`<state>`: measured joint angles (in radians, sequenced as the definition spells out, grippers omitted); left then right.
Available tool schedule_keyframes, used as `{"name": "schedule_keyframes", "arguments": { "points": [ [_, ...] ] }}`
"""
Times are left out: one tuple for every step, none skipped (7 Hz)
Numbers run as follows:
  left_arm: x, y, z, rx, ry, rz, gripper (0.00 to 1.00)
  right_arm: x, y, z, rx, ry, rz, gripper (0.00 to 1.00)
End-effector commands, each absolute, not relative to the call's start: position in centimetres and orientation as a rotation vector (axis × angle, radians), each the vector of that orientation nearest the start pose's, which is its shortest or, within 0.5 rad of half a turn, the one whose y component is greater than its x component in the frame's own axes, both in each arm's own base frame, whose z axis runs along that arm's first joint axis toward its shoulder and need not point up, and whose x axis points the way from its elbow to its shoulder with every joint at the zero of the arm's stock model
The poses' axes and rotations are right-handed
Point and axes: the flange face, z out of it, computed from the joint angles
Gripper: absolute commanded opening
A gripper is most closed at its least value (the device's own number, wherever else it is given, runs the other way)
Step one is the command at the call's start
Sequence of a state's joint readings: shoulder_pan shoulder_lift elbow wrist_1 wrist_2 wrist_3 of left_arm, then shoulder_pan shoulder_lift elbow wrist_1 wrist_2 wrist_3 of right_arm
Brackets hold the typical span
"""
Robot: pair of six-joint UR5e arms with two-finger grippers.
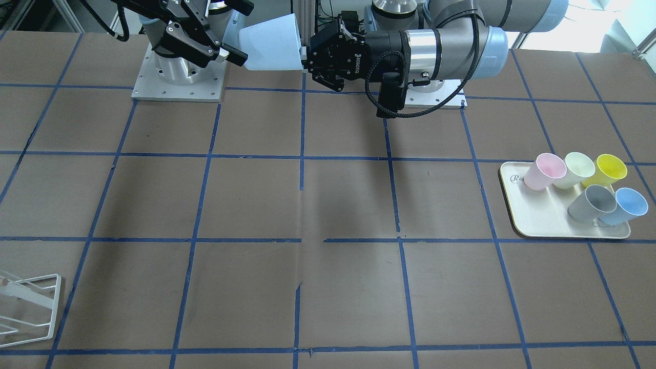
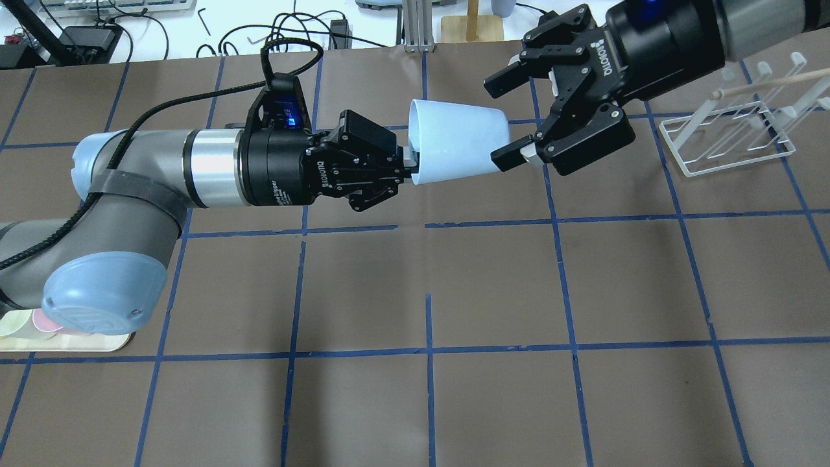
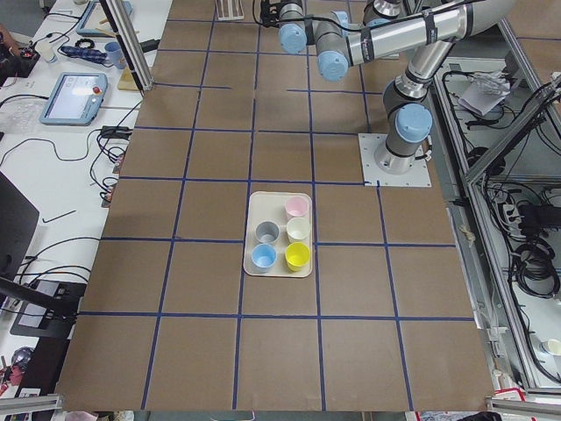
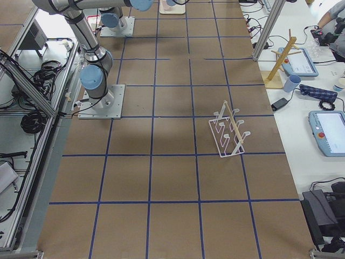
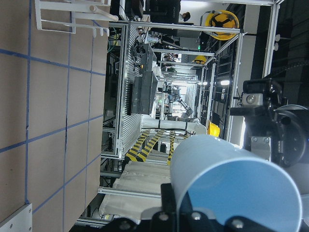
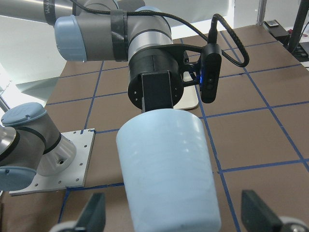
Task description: Transfer IKEA cup to right arm and place on rack
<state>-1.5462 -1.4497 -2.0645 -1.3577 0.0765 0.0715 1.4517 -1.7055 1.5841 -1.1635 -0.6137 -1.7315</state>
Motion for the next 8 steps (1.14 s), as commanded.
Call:
{"name": "schedule_keyframes", "arguments": {
  "points": [
    [-22.3,-41.7,42.4,0.073,-1.614,-0.042,0.0,16.6,-43.3,54.2,-1.498,1.672,-0.737,1.0],
    [-22.3,-41.7,42.4,0.073,-1.607,-0.041,0.0,16.7,-43.3,54.1,-1.493,1.672,-0.733,1.0],
    [-22.3,-41.6,42.5,0.07,-1.606,-0.04,0.0,17.6,-43.0,54.1,-1.498,1.661,-0.716,0.97],
    [-22.7,-41.4,42.5,0.059,-1.606,-0.043,0.0,18.0,-42.9,54.2,-1.496,1.659,-0.709,0.88],
    [-22.9,-41.3,42.5,0.053,-1.607,-0.044,0.0,18.0,-42.8,54.3,-1.498,1.658,-0.713,0.86],
    [-22.9,-41.3,42.5,0.053,-1.607,-0.044,0.0,18.0,-42.7,54.3,-1.499,1.658,-0.711,0.59],
    [-22.9,-41.3,42.6,0.052,-1.605,-0.043,0.0,18.0,-42.7,54.4,-1.511,1.654,-0.719,0.38],
    [-22.9,-41.3,42.9,0.064,-1.581,-0.051,0.0,18.0,-42.7,54.7,-1.516,1.652,-0.727,0.29]
  ]
}}
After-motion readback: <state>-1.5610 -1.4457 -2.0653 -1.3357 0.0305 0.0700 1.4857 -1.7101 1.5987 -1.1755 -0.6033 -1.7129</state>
